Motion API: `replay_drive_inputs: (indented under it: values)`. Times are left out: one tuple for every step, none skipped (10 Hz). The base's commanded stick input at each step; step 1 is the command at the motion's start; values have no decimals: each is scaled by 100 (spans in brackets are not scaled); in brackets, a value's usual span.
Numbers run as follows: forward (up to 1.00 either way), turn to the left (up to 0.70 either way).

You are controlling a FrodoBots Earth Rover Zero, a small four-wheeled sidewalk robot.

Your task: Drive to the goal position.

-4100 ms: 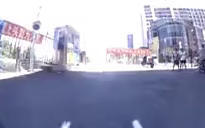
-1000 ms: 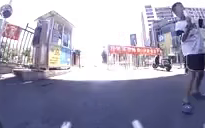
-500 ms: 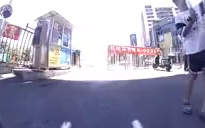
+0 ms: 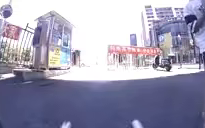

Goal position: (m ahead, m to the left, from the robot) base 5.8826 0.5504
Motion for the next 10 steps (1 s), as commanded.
replay_drive_inputs:
  values:
    - [45,0]
    - [45,0]
    - [45,0]
    - [45,0]
    - [45,0]
    - [21,0]
    - [29,0]
    - [45,0]
    - [45,0]
    - [45,0]
